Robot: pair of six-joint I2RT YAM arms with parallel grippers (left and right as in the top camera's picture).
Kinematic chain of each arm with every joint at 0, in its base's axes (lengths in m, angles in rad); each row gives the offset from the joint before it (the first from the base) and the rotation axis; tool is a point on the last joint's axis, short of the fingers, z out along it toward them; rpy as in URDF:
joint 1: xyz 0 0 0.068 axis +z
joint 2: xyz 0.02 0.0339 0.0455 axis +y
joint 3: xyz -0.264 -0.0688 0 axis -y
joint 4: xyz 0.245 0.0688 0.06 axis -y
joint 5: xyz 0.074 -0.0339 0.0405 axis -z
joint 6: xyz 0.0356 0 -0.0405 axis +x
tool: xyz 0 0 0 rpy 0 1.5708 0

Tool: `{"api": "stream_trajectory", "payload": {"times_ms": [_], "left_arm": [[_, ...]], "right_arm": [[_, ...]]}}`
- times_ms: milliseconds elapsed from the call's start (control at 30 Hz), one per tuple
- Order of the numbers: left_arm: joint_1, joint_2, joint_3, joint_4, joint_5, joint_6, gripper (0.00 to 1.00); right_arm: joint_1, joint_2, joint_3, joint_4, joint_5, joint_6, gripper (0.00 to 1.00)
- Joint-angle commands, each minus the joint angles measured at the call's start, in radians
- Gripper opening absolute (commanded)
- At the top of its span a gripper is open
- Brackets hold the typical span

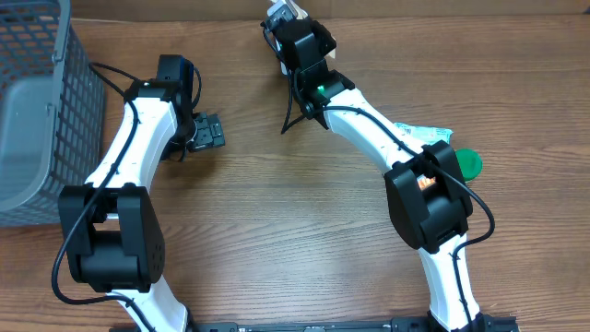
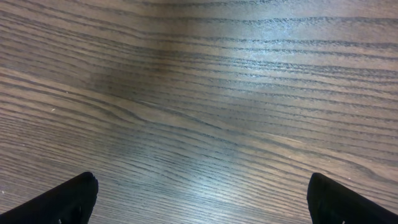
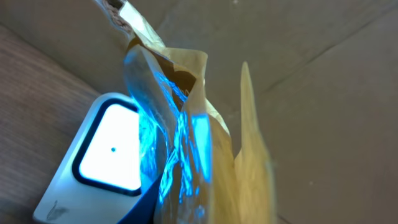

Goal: Scan the item barcode
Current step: 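Hold the Pantree bag under the white scanner with the right gripper, then carry the bag right and lower it beside the other items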

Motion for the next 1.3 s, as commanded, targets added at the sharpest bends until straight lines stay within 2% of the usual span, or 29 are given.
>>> {"api": "stream_trajectory", "payload": {"times_ms": [0,433,600,733,800,900,1033,1167,1267], "left_arm": [[0.002,-0.019,0.005,-0.003,-0.012,0.004,0.99],[0.002,-0.019,0.005,-0.003,-0.012,0.003,1.0],[0.002,-0.019,0.005,-0.003,-0.012,0.003,1.0],[0.002,-0.019,0.005,-0.003,-0.012,0.003,1.0],[0.002,-0.019,0.005,-0.003,-0.012,0.003,1.0],[0.002,-0.019,0.005,-0.003,-0.012,0.003,1.0],[0.002,-0.019,0.005,-0.003,-0.012,0.003,1.0],[0.002,-0.019,0.005,-0.003,-0.012,0.003,1.0],[0.002,-0.019,0.005,-0.003,-0.012,0.003,1.0]], "right_arm": [[-0.006,0.017,0.018,-0.009,-0.008,0.0,0.04],[0.011,0.014,0.018,-0.053,0.007,0.026,0.04],[0.011,-0.124,0.019,-0.075,0.051,0.189,0.04],[0.011,-0.256,0.019,-0.163,0.048,0.299,0.04],[0.001,-0.37,0.019,-0.352,0.048,0.445,0.04],[-0.037,-0.443,0.019,-0.579,0.01,0.64,0.04],[-0.143,-0.473,0.018,-0.94,-0.246,0.838,0.04],[-0.266,-0.46,-0.027,-1.184,-0.526,0.846,0.04],[-0.325,-0.46,-0.107,-1.219,-0.603,0.834,0.04]]}}
